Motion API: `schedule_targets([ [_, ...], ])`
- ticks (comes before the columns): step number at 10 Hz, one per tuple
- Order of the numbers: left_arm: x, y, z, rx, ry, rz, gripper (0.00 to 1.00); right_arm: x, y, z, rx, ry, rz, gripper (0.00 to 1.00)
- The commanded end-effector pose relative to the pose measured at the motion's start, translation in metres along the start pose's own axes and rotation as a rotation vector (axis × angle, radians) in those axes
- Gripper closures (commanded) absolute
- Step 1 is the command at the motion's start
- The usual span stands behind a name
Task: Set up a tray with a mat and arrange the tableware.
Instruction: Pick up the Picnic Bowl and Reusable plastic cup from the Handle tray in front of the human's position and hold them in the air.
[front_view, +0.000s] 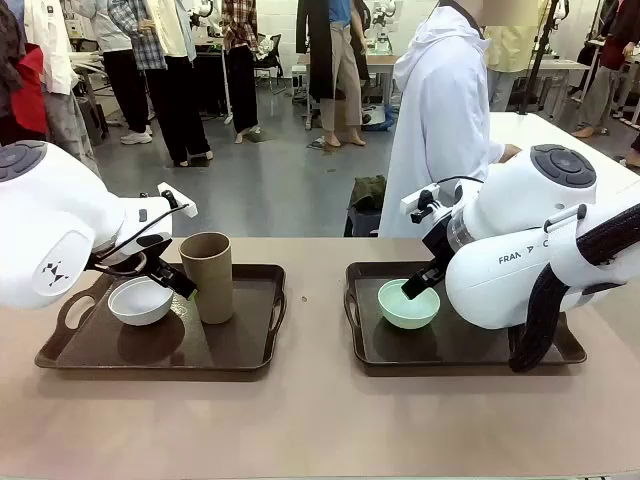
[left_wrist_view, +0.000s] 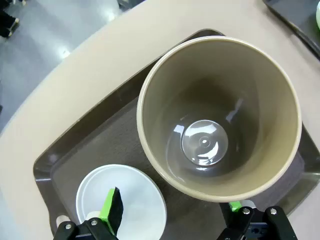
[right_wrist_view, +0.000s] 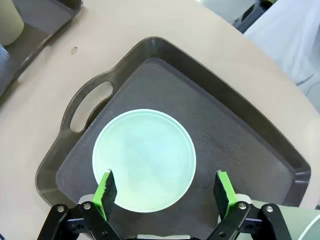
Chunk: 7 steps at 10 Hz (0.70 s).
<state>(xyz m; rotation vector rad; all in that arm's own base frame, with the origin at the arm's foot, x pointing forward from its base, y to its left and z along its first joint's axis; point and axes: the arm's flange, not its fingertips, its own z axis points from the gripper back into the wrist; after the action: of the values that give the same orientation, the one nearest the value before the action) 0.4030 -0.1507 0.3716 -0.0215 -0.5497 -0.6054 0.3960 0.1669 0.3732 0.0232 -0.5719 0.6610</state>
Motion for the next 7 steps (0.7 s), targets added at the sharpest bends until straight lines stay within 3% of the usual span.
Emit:
schedule_targets([
  [1,0.0001,0.0000,0.0001,0.000,-0.001,0.000,0.00,0.0000,0.0000,0.0000,0.000,0.000,0.000,0.00],
  [7,0.0001,0.0000,0.0001,0.000,-0.001,0.000,0.00,0.0000,0.0000,0.0000,0.000,0.000,0.000,0.00],
])
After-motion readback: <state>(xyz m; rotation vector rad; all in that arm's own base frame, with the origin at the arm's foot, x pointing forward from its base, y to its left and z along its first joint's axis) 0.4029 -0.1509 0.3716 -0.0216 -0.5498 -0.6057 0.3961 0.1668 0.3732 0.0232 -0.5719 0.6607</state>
